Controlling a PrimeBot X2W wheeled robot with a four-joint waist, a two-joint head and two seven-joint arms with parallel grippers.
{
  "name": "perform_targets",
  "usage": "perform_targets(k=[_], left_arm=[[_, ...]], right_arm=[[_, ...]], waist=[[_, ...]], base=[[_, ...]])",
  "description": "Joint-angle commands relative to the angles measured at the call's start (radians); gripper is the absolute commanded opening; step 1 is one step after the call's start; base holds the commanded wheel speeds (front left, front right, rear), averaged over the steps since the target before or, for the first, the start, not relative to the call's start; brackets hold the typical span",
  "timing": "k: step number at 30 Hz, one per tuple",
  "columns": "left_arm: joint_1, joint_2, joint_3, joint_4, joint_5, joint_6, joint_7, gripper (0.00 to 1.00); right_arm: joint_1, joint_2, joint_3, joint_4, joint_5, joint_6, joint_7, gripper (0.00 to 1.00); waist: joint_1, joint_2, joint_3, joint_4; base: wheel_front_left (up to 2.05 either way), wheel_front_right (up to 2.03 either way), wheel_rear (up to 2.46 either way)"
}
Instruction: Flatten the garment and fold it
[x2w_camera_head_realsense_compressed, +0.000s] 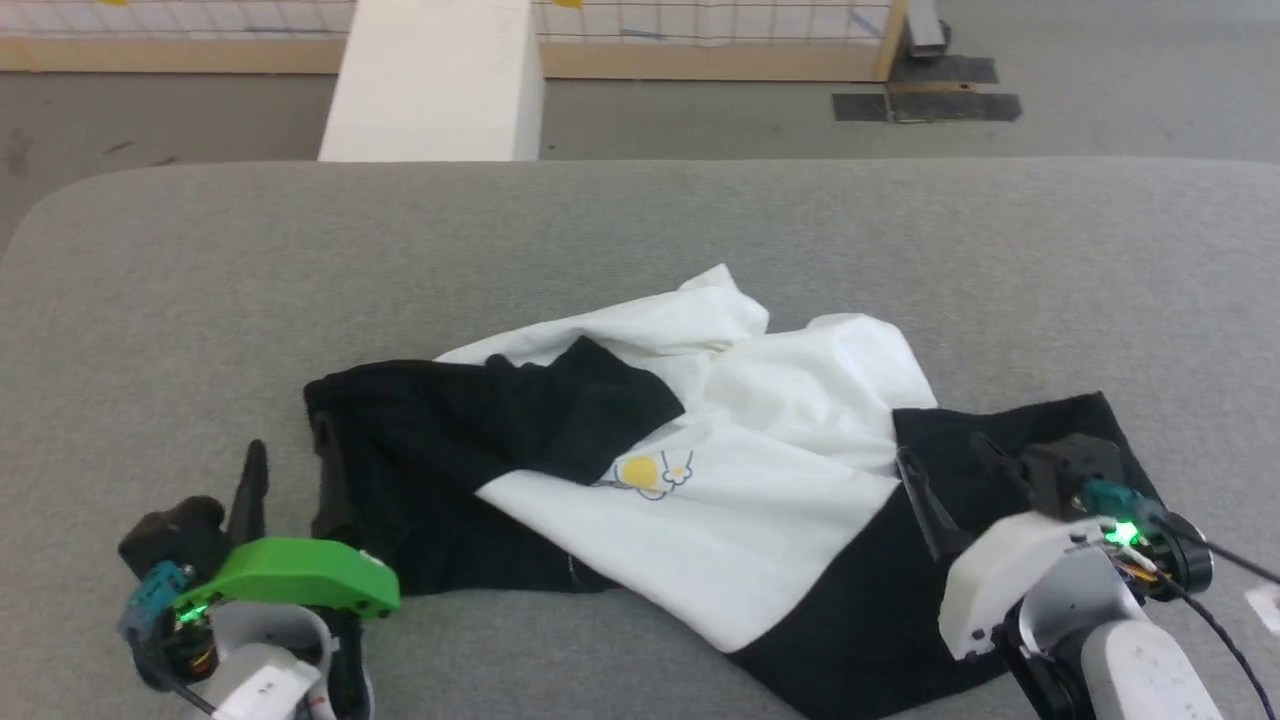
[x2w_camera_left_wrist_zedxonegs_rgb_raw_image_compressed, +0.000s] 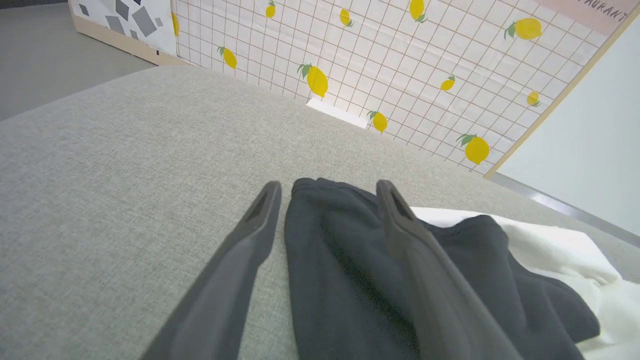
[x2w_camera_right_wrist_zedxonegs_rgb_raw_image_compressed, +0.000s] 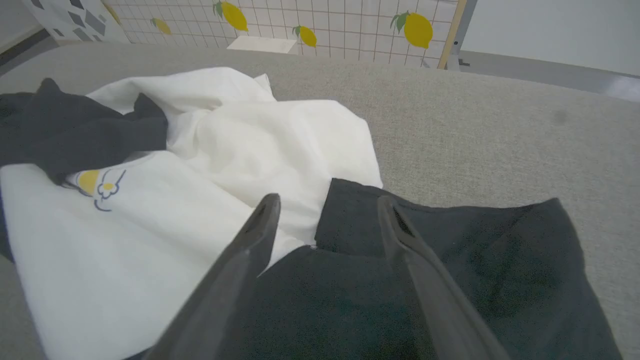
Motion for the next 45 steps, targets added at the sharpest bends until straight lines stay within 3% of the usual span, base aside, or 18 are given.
perform_targets(k=[1,8,14,15,16,17,25,31,37,43,44,45], left_arm=[[0.005,-0.015,0.001,-0.021,0.026,-0.011,-0.008,1.00],[0.009,-0.090,0.027,-0.087,0.141,-0.052,-0.010,1.00],[-0.008,-0.123,0.024,-0.076,0.183,-0.085,-0.010,1.00],[-0.012,-0.126,0.023,-0.072,0.187,-0.089,-0.010,1.00],[-0.014,-0.128,0.019,-0.067,0.192,-0.093,-0.010,1.00],[-0.017,-0.130,0.015,-0.063,0.198,-0.098,-0.010,1.00],[-0.031,-0.136,0.000,-0.043,0.202,-0.116,-0.010,1.00],[-0.059,-0.137,-0.024,-0.046,0.177,-0.112,-0.010,1.00],[-0.092,-0.137,-0.060,-0.057,0.155,-0.105,-0.010,1.00],[-0.111,-0.137,-0.093,-0.066,0.141,-0.098,-0.010,1.00],[-0.114,-0.137,-0.098,-0.066,0.139,-0.097,-0.010,1.00],[-0.116,-0.137,-0.104,-0.065,0.136,-0.097,-0.010,1.00]], right_arm=[[-0.042,-0.008,0.006,0.026,-0.016,-0.002,0.025,1.00],[-0.202,-0.037,0.004,0.191,-0.068,-0.002,0.120,1.00],[-0.302,-0.075,0.025,0.376,-0.067,-0.002,0.338,1.00],[-0.316,-0.085,0.024,0.393,-0.065,-0.002,0.362,0.29],[-0.326,-0.096,0.026,0.404,-0.066,-0.002,0.379,0.04],[-0.341,-0.110,0.028,0.411,-0.069,-0.002,0.391,0.00],[-0.488,-0.205,0.025,0.400,-0.111,-0.002,0.336,0.00],[-0.657,-0.253,0.008,0.437,-0.182,-0.002,0.230,0.00],[-0.816,-0.273,-0.038,0.509,-0.265,-0.002,0.120,0.00],[-0.897,-0.244,-0.094,0.590,-0.297,-0.002,0.051,0.00],[-0.899,-0.236,-0.094,0.607,-0.295,-0.002,0.039,0.29],[-0.895,-0.228,-0.090,0.626,-0.288,-0.002,0.032,0.66]], waist=[[0.0000,-0.0001,0.002,0.050],[0.0000,-0.0001,0.038,0.121],[0.0000,-0.0001,0.066,0.166],[0.0000,-0.0001,0.069,0.171],[0.0000,-0.0001,0.072,0.176],[0.0000,-0.0001,0.074,0.181],[0.0000,-0.0001,0.100,0.214],[0.0000,-0.0001,0.153,0.248],[0.0000,-0.0001,0.219,0.291],[0.0000,-0.0001,0.255,0.308],[0.0000,-0.0001,0.256,0.307],[0.0000,-0.0001,0.254,0.304]], base=[[0.00,0.00,0.00],[0.00,0.00,0.00],[0.00,0.00,0.00],[0.00,0.00,0.00],[0.00,0.00,0.00],[0.00,0.00,0.00],[0.00,0.00,0.00],[0.00,0.00,0.00],[0.00,0.00,0.00],[0.00,0.00,0.00],[0.00,0.00,0.00],[0.00,0.00,0.00]])
